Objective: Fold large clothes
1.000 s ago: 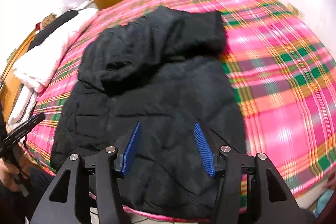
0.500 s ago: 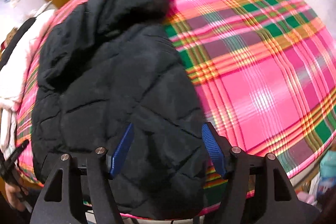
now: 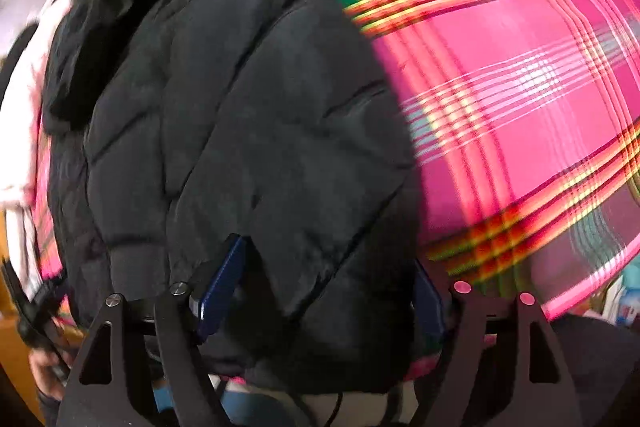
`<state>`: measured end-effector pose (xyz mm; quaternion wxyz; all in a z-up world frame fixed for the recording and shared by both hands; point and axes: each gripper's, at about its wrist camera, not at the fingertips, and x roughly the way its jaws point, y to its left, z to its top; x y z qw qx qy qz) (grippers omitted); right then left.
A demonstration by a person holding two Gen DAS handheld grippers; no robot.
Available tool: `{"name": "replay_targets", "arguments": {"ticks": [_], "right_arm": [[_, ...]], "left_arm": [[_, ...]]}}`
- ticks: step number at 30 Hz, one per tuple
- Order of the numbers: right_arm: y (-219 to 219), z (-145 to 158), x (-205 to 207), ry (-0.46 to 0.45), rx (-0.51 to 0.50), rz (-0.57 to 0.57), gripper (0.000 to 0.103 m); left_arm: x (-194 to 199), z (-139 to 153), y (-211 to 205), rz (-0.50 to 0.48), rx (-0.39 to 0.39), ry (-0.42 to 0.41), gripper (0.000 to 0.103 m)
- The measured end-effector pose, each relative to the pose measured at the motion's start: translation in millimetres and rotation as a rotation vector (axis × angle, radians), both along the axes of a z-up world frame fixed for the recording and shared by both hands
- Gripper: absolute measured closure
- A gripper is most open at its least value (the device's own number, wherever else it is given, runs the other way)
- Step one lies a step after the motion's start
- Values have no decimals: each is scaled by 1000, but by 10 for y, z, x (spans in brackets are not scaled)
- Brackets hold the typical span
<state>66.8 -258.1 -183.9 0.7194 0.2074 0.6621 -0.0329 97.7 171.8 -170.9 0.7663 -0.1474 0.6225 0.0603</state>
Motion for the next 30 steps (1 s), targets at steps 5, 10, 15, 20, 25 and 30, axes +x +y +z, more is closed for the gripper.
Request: {"name": "replay_targets", "arguments": {"ticks": [5, 10, 15, 20, 25, 30], "right_arm": [[-4, 53, -45, -2, 7, 5, 38], [-45, 340, -65, -77, 85, -6, 83], [-190, 761, -95, -214, 216, -9, 88], [-374, 1068, -38, -325, 290, -44, 89], [-483, 1267, 34, -408, 334, -70, 89], [-433, 1511, 365, -471, 358, -97, 89]], "left_arm": [[-33, -33, -34, -27, -26, 22, 45], [-103, 144, -113, -64, -64, -37, 85], [-220, 497, 52, -10, -210, -161, 89], [-264, 913, 172, 16, -301, -304, 91], [-83, 1243, 208, 22, -343, -404, 91], [203, 1463, 251, 43, -381, -456, 92]]}}
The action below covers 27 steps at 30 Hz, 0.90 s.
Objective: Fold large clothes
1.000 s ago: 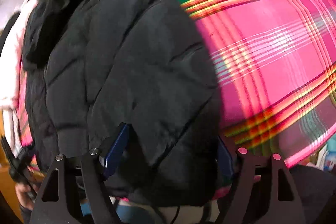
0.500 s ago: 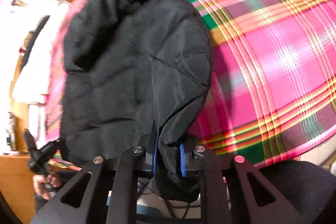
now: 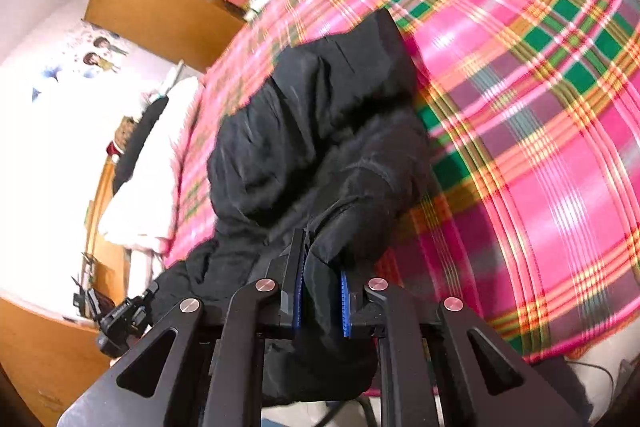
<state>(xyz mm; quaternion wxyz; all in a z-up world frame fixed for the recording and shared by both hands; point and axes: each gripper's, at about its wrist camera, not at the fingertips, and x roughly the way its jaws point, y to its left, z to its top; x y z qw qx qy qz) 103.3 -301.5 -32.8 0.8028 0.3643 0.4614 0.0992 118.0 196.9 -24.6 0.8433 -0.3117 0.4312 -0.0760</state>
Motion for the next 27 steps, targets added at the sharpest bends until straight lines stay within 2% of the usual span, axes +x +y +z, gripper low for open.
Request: {"name": "replay_targets", "arguments": {"ticks": [8, 14, 19, 23, 27], "right_arm": [[-128, 244, 703, -60, 36, -32, 89], [-157, 220, 1492, -52, 17, -45, 89], [-213, -83, 2172, 15, 15, -67, 89], [-262, -509, 2634, 97, 48, -87, 88], [-329, -816, 2841, 130, 115, -119, 79]], "left_arm": [[720, 274, -30, 44, -46, -50, 92], [1526, 222, -80, 59, -47, -28, 92], [2189, -35, -205, 64, -27, 28, 92], [2620, -372, -304, 65, -2, 94, 91], [2937, -719, -338, 73, -24, 173, 85]]}}
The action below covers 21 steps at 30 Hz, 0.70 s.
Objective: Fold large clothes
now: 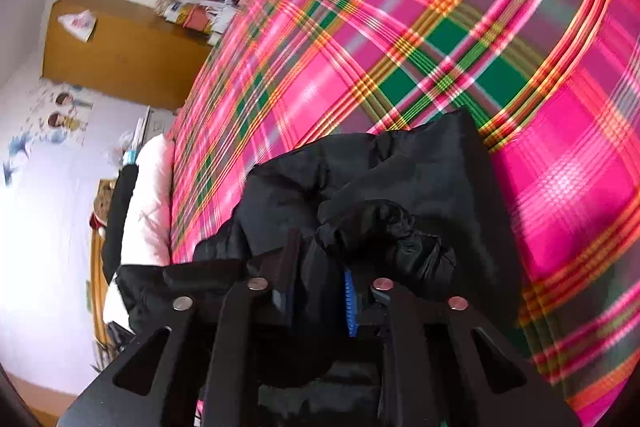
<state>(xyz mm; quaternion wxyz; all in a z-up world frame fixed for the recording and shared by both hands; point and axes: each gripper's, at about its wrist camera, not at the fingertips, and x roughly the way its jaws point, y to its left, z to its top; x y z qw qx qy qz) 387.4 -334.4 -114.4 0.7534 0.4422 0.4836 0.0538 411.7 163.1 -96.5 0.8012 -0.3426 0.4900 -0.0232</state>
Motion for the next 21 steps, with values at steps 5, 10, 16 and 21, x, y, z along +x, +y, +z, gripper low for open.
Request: {"name": "replay_targets", "arguments": {"ticks": [5, 10, 16, 21], "right_arm": [[-157, 92, 11, -80, 131, -14, 45], [-327, 566, -55, -266, 84, -30, 26], [-103, 518, -73, -266, -172, 106, 26], [103, 251, -43, -254, -247, 226, 26]], "left_arm": [[103, -21, 140, -9, -124, -12, 69], [77, 334, 303, 26, -116, -157, 45], [32, 363, 305, -37, 16, -168, 31], [102, 29, 99, -217, 4, -94, 31]]}}
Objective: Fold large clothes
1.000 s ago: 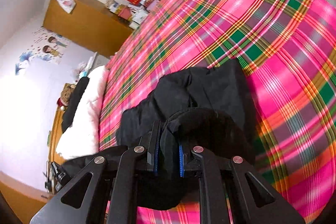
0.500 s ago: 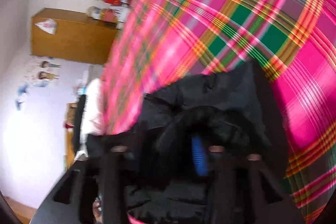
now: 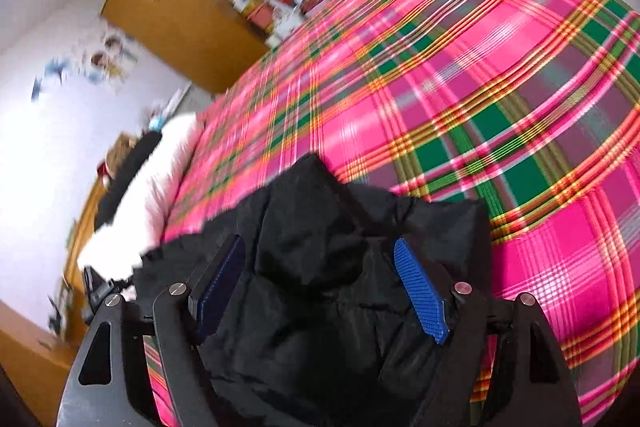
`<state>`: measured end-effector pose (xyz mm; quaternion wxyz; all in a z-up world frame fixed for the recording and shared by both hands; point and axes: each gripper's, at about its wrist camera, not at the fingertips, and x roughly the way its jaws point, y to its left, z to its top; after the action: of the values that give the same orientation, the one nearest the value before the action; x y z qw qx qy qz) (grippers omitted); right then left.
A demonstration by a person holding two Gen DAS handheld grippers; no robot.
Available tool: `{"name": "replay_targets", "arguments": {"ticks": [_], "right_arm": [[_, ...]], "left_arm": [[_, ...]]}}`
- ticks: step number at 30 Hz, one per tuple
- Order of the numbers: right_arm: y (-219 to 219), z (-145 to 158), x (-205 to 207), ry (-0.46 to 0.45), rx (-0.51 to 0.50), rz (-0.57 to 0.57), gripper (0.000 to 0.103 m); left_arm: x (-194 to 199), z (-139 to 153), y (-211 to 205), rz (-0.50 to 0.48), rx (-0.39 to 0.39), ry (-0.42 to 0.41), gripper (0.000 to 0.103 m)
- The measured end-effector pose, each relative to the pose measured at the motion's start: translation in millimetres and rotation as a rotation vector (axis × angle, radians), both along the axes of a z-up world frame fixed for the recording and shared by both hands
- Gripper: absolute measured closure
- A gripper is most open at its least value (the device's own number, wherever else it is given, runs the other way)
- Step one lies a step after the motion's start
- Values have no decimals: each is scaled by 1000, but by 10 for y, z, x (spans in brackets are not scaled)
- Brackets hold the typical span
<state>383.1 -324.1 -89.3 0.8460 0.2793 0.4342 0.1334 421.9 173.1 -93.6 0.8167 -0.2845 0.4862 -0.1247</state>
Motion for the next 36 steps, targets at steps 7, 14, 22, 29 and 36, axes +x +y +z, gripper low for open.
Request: {"name": "replay_targets", "arguments": {"ticks": [7, 14, 22, 29, 36], "right_arm": [[172, -13, 189, 70, -177, 54, 78], [135, 93, 322, 17, -225, -59, 92], [385, -588, 594, 92, -393, -59, 90], [474, -538, 567, 103, -505, -70, 86], [394, 290, 129, -69, -493, -145, 81]], "left_arm": [[236, -130, -407, -124, 142, 12, 45], [256, -50, -326, 77, 190, -55, 81], [373, -542, -429, 126, 233, -75, 76], [424, -470, -560, 133, 348, -72, 66], [215, 145, -421, 112, 380, -132, 67]]}}
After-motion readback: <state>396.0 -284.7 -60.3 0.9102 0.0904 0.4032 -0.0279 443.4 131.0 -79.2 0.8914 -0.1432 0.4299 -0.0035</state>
